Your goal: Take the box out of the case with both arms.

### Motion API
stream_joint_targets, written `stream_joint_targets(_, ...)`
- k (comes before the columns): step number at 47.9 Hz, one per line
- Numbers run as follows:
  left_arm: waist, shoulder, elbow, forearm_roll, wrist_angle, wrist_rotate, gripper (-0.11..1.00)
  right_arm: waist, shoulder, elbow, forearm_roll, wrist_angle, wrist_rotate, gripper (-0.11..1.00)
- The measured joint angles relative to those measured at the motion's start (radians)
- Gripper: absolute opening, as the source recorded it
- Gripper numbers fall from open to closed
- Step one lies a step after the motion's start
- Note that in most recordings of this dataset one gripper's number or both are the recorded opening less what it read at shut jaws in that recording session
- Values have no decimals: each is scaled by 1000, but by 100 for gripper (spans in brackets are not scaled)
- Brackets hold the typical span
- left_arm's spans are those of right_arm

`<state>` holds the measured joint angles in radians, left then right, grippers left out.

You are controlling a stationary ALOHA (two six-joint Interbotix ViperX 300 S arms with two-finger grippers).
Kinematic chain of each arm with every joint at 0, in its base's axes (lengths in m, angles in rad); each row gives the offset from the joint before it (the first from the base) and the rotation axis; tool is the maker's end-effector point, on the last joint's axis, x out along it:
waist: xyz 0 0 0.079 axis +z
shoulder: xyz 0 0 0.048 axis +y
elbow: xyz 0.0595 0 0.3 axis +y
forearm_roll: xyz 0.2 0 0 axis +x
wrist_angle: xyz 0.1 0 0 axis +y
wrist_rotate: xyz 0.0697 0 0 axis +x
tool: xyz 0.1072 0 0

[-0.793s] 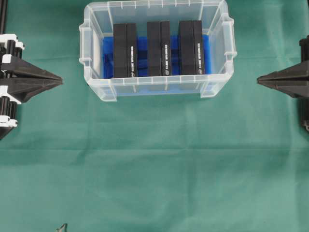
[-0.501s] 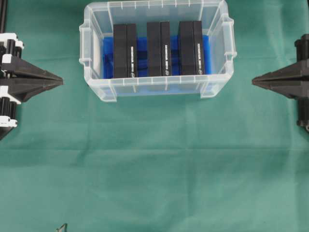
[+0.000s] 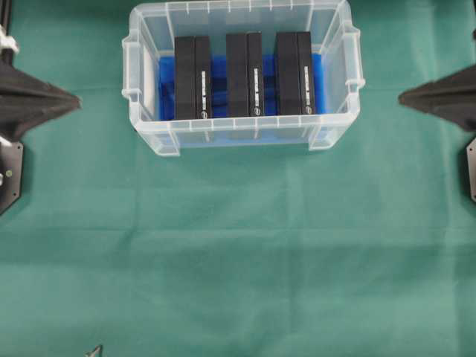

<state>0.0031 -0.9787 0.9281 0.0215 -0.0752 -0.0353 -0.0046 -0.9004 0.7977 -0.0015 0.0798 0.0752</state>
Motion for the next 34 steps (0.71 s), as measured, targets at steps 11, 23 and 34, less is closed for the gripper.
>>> stream_joint_targets(11,0,-2,-163,0,207,0,0,0,31,-195,0,199,6,0)
stream_joint_targets(23,-2,0,-224,0,365,-5,0,-2,41,-216,0,261,12,0)
stream_joint_targets(34,-2,23,-290,0,580,-9,0,-2,51,-235,-2,483,94,0)
